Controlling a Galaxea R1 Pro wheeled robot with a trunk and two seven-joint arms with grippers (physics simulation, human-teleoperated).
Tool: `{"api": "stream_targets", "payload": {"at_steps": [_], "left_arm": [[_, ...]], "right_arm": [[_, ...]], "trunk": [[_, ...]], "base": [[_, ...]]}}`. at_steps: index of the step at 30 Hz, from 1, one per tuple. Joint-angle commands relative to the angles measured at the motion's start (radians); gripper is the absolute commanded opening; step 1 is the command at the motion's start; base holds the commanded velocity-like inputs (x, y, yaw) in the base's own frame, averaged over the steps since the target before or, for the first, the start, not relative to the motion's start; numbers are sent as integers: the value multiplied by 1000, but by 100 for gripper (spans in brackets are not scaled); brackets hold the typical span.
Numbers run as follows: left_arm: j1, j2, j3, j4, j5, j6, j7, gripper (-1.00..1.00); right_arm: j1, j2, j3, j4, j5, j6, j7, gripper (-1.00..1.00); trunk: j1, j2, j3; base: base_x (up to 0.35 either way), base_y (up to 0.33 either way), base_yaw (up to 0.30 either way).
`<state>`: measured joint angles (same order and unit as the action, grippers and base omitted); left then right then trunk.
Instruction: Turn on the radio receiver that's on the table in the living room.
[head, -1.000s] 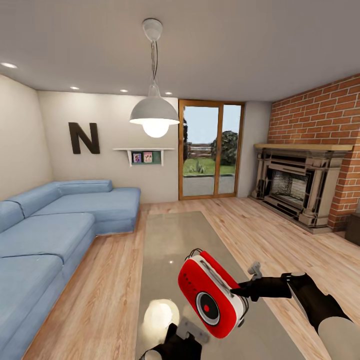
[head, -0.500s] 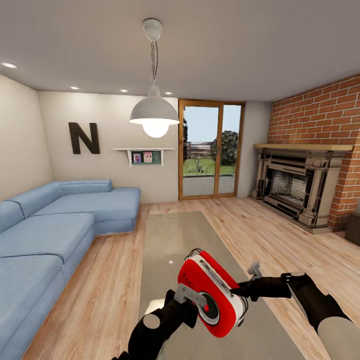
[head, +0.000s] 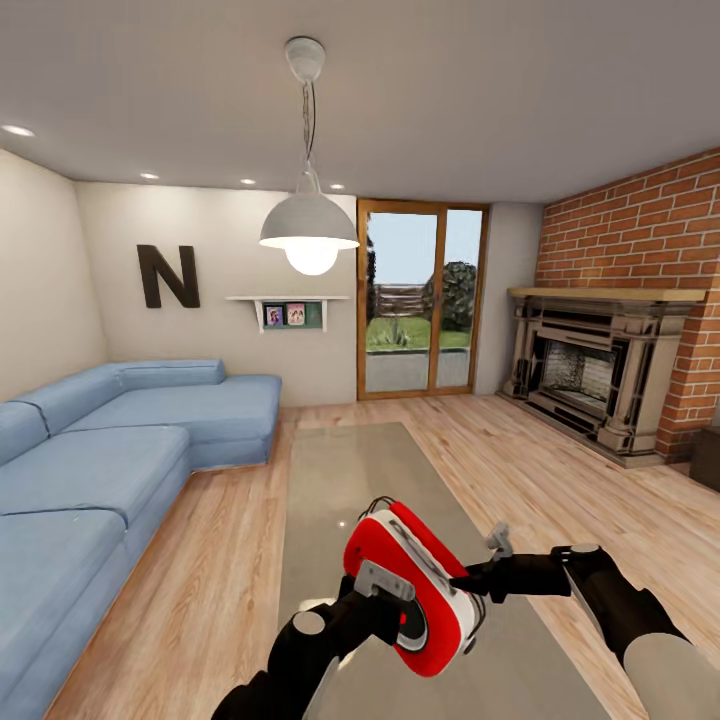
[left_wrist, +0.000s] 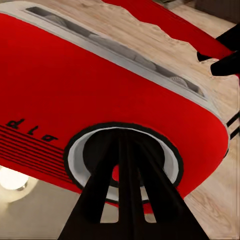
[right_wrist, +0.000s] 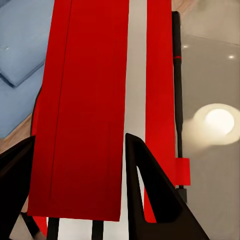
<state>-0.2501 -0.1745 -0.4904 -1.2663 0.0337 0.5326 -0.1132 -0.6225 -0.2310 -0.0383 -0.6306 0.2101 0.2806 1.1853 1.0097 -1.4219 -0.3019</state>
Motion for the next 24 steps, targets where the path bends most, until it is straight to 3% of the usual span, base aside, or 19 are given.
{"api": "stream_targets", "payload": {"at_steps": [1, 7, 12, 20, 24], "left_arm": [[-3, 0, -1, 14, 1, 0, -7, -100], [-31, 0, -2, 80, -1, 0, -121, -100], [-45, 0, -2, 103, -1, 0, -131, -100], [-80, 0, 8, 167, -4, -5, -129, -100], [-91, 0, 47, 172, -7, -5, -127, -100]], "right_arm": [[0, 1, -2, 0, -3, 0, 1, -100], [0, 2, -3, 0, -6, 0, 2, -100], [0, 2, -3, 0, -8, 1, 5, -100], [0, 1, -1, 0, -58, 7, 5, -100], [0, 1, 0, 0, -58, 8, 5, -100]], "trunk": [[0, 0, 0], [0, 0, 0], [0, 0, 0], [0, 0, 0], [0, 0, 0]], "base": [[0, 0, 0], [0, 0, 0], [0, 0, 0], [0, 0, 0], [0, 0, 0]]}}
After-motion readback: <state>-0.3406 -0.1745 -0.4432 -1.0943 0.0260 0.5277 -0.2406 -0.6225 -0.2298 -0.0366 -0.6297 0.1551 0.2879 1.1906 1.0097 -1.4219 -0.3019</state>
